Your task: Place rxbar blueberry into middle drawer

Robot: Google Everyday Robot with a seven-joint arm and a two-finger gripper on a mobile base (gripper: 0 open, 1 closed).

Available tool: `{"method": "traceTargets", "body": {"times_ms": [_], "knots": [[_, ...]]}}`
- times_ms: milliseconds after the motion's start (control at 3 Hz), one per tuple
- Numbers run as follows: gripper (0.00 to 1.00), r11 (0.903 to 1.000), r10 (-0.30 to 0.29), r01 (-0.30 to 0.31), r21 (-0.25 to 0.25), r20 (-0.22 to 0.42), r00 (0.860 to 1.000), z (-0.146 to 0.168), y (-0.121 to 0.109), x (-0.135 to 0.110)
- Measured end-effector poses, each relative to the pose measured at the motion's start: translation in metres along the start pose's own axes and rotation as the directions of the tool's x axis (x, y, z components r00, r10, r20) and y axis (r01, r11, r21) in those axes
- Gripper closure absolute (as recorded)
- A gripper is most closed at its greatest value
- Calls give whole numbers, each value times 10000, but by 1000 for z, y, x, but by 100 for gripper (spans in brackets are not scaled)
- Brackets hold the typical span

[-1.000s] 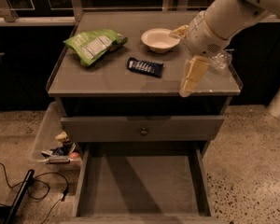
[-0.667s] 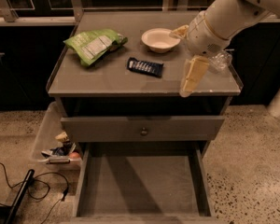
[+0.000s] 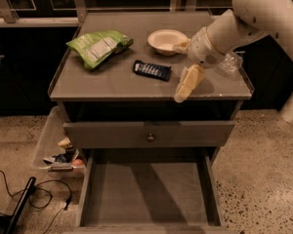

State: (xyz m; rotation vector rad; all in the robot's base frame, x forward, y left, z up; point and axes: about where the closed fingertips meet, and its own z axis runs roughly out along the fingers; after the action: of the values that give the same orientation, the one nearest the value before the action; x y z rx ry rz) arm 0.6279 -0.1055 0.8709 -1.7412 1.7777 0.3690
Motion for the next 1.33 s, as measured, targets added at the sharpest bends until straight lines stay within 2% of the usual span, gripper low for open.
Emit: {"method": "traceTargets", "body": {"times_ms": [333,667,1000,1333], "knots": [[0,9968,737,-693,-401,1212,9899,18,-22,-2],[0,9890,1379,-1206,-859,2380,9614,24,-37,-8],[0,9756,2073,-1757,-1317,2888,9347,29,-42,-14],[0,9529,2842,-2386,-1873,2764,9181,39,-40,-14]]}}
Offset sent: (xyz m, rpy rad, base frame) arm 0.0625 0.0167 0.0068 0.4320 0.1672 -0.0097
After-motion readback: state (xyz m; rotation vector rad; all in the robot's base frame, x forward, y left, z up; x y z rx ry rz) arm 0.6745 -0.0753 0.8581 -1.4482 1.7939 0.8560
